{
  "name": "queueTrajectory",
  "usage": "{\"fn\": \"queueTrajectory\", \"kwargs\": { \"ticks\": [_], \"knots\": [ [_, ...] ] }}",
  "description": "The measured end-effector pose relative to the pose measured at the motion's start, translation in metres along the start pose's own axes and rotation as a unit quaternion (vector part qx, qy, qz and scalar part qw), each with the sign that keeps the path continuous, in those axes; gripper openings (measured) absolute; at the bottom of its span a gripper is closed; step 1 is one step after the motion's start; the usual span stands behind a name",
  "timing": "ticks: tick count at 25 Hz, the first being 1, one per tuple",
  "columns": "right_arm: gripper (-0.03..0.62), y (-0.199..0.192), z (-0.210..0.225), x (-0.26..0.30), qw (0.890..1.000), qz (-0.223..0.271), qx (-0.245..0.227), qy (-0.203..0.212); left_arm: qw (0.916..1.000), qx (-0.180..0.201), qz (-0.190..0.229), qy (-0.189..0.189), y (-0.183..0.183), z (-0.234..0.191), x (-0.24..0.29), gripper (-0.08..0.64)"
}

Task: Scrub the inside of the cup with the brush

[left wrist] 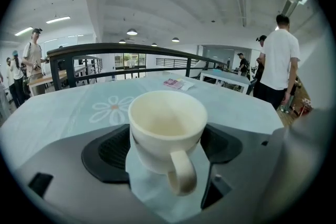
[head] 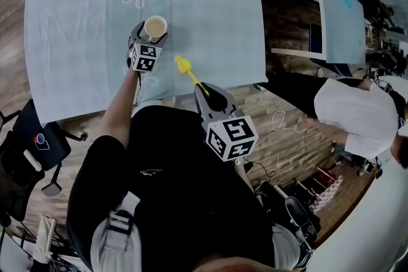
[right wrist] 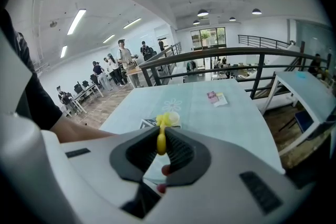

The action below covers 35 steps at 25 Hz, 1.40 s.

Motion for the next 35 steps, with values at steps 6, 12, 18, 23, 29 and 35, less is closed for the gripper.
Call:
{"fn": "queueTrajectory", "kwargs": {
  "ticks": [6,12,18,23,29,35],
  "knots": [
    [0.038,0.006,0.014,-0.005,0.999,-0.001,-0.019,0.027,0.9982,-0.028,-0.002,0.053,0.001,0.000,-0.022,0.403],
    [0.038,0.018,0.032,-0.015,0.997,0.009,-0.037,0.061,0.9924,-0.058,0.008,0.108,0.022,0.010,-0.073,0.402],
    [0.038,0.026,0.057,-0.027,0.994,0.018,-0.045,0.094,0.9839,-0.066,0.072,0.150,0.072,0.041,-0.136,0.399],
    [0.038,0.031,0.075,-0.035,0.991,0.028,-0.055,0.119,0.9672,-0.072,0.136,0.202,0.125,0.067,-0.187,0.170],
    [0.038,0.043,0.086,-0.050,0.987,0.065,-0.057,0.138,0.9517,-0.064,0.188,0.234,0.186,0.091,-0.229,0.066],
    [0.038,0.048,0.090,-0.066,0.977,0.119,-0.071,0.161,0.9469,-0.051,0.212,0.236,0.221,0.113,-0.243,0.017]
  ]
}}
Point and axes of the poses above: the fingertips, and each gripper's own axes: x forward along the fingers, z to its right, y out of its top, the point moved 5 cm from there along -x, backward along the fingers, and after that the axes turned 15 degrees about x, right-handed, at the moved point
